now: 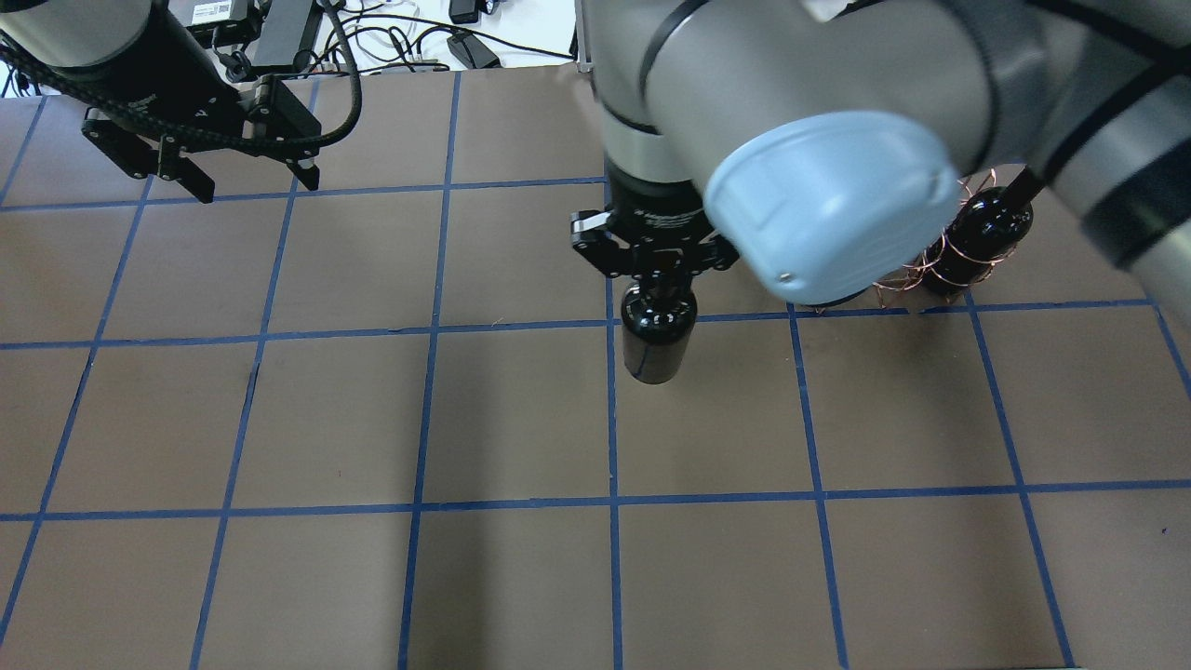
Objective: Place wine into wine basket
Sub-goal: 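Tilt the bottle with the right gripper and carry it over the rack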
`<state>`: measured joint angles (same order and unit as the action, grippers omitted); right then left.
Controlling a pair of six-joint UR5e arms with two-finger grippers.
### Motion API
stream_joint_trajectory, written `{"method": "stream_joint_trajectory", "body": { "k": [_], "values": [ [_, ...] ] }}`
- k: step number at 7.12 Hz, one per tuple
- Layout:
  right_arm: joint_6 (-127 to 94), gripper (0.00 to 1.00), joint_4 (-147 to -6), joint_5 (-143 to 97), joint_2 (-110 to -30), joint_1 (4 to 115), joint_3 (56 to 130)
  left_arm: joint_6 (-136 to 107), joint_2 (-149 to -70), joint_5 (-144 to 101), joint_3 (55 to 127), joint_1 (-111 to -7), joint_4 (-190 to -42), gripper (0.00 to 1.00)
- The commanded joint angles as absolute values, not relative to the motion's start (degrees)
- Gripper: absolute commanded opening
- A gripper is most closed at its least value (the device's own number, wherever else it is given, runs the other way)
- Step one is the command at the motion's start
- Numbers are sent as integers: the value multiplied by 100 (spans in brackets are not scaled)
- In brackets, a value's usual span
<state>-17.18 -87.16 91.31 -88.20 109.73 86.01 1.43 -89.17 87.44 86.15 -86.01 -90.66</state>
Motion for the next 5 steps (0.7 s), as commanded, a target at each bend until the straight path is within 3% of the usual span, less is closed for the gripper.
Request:
{"method": "stream_joint_trajectory", "body": {
  "k": [1,4,5],
  "values": [
    [429,0,-7790,9306,-9586,9658,8604,-97,-8860,8789,8657,-8999,-9009,100],
    [2676,0,-7917,9343,-9581,7705,8622,-35,-8736,9096,8753,-9044,-9009,100],
    [2829,0,-8302,9299,-9371,7517,8613,-35,-8736,9097,8754,-9044,-9009,100]
  ]
}}
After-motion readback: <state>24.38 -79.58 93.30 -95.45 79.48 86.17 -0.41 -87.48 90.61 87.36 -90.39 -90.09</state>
